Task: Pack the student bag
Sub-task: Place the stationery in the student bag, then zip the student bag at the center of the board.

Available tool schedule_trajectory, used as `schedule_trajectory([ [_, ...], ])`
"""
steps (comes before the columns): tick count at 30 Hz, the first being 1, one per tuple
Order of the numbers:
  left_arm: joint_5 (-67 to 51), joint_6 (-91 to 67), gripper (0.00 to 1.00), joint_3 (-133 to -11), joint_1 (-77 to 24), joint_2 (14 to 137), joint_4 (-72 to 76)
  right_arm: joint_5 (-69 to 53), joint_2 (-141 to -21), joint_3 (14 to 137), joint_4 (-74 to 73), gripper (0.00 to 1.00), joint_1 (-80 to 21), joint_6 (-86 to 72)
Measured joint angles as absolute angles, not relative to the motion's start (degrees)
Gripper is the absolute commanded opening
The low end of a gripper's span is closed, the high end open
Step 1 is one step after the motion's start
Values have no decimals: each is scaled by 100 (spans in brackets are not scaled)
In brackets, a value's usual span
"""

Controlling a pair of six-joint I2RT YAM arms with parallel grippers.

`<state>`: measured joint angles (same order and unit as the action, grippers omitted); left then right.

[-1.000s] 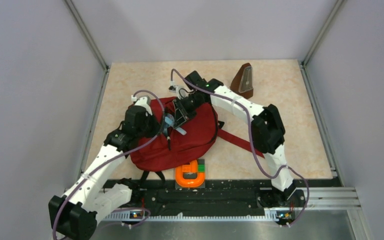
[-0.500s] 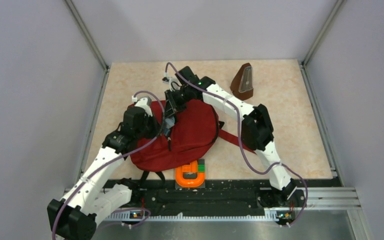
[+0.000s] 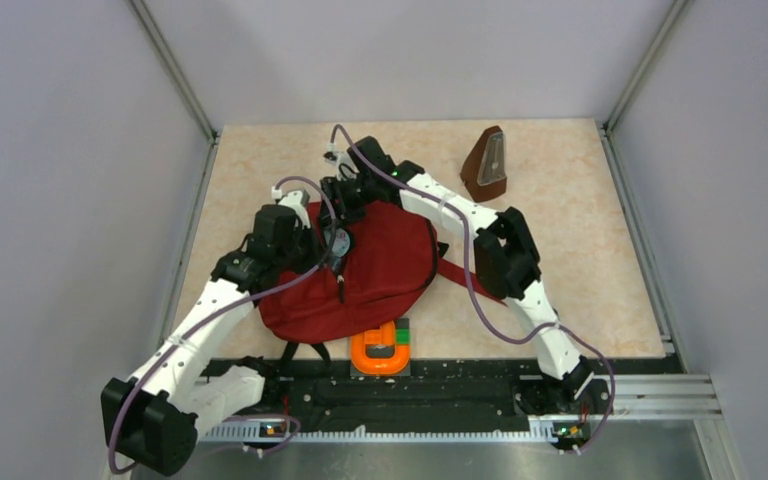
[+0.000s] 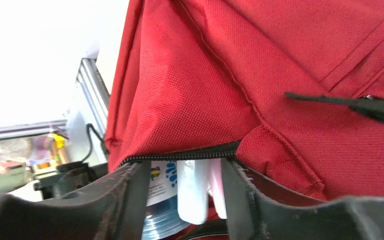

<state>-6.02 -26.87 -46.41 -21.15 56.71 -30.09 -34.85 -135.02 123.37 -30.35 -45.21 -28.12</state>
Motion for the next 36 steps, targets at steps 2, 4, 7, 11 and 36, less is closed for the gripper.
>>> schedule_trajectory([
  [2,-580,-2689,11,-4733,-2112,5752,-3076,-3417,-13502,12337,-3006,62,-4521,-2768],
  [4,-523,-2687,35,-4831,-2112,5800,-3157,-3361,-13502,12337,-3046,64,-4521,-2696],
  [7,-523,-2692,61,-4930,-2121,5789,-3326,-3238,-13482,12326,-3168,70,-4521,-2504],
  [11,-617,-2687,74,-4960,-2139,5596,-3564,-3092,-13107,11909,-3371,75,-4519,-2285],
  [36,-593,-4248,77,-4342,-3157,3752,-4873,-1946,-9306,8315,-3236,74,-4491,-2467],
])
